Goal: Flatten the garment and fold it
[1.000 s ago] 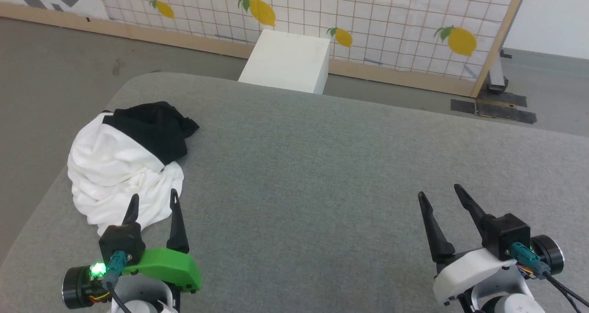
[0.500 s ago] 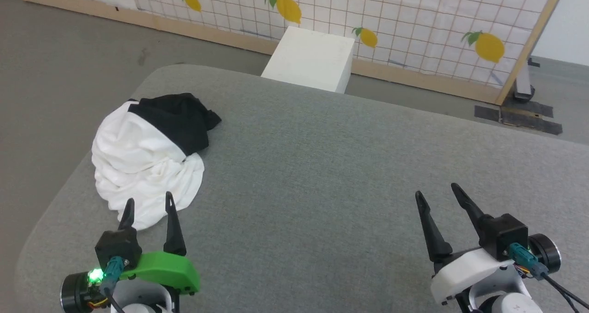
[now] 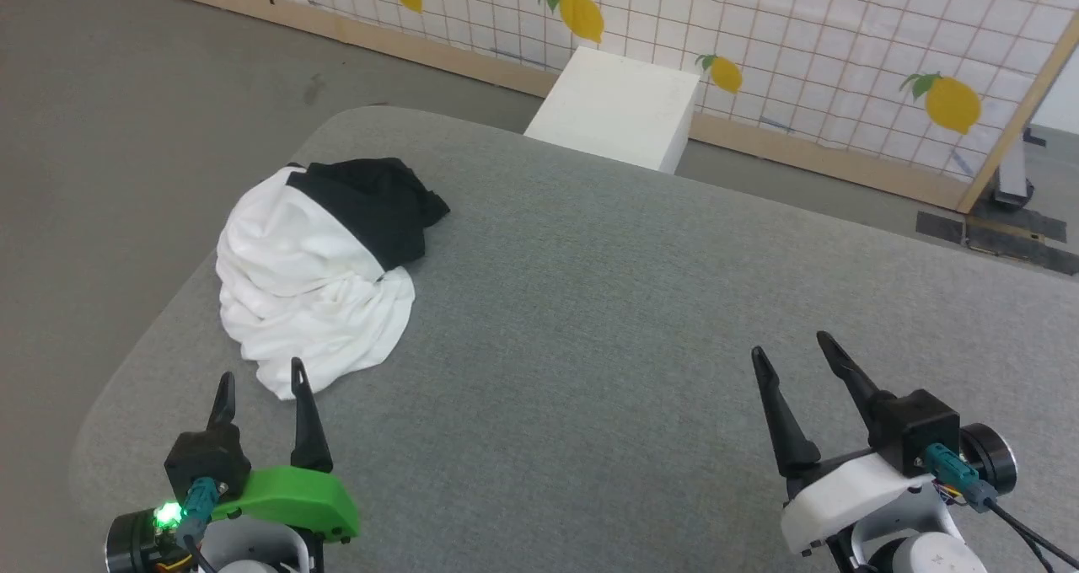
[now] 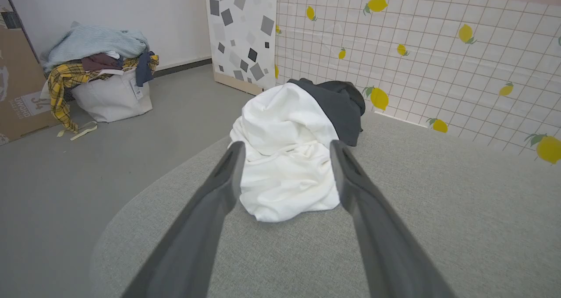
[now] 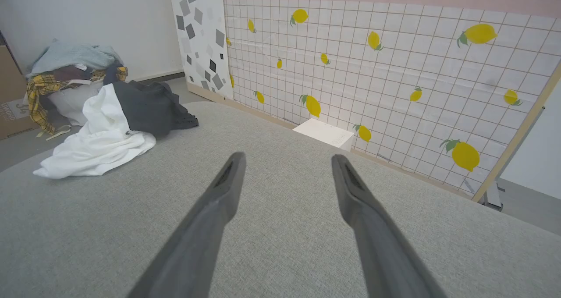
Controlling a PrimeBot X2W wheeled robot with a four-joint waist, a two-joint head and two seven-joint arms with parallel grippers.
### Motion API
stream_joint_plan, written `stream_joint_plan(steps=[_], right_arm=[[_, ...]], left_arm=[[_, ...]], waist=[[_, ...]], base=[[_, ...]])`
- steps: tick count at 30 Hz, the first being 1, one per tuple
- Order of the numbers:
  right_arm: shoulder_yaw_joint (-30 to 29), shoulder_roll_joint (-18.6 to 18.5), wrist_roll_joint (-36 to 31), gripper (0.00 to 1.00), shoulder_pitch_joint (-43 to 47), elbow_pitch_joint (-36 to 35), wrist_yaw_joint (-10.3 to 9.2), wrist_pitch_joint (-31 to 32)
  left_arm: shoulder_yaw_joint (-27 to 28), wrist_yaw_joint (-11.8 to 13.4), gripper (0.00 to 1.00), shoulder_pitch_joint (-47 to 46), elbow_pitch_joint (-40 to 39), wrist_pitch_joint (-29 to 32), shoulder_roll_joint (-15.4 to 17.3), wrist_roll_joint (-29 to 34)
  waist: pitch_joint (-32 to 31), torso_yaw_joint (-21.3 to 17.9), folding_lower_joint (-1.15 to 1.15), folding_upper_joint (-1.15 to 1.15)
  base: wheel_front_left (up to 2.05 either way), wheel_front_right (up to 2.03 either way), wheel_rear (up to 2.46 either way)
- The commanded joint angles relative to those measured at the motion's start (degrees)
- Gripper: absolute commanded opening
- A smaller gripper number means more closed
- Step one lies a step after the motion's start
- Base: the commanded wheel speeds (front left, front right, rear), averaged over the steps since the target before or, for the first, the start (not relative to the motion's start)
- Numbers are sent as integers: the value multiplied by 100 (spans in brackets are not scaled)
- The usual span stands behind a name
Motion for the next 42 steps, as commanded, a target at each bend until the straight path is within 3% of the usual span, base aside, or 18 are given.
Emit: stream_joint_plan(steps=[1,33,42], right_arm=[[27,7,58,100,-77,25,-7,-62],[183,10,216,100,-163,223,-10,-346],[265,11,142,100,-290,163,-11,-293]], left_arm=[[-16,43,100,96,29,-59,49,-44],[-49,506,100,188,231,-414,228,-510],[68,423,100,-530,373,-257,448,-850]], waist=[[-14,76,0,0],[-84,1088,0,0],[225,1022,0,0]], base=[[0,0,0],[0,0,0],[0,0,0]])
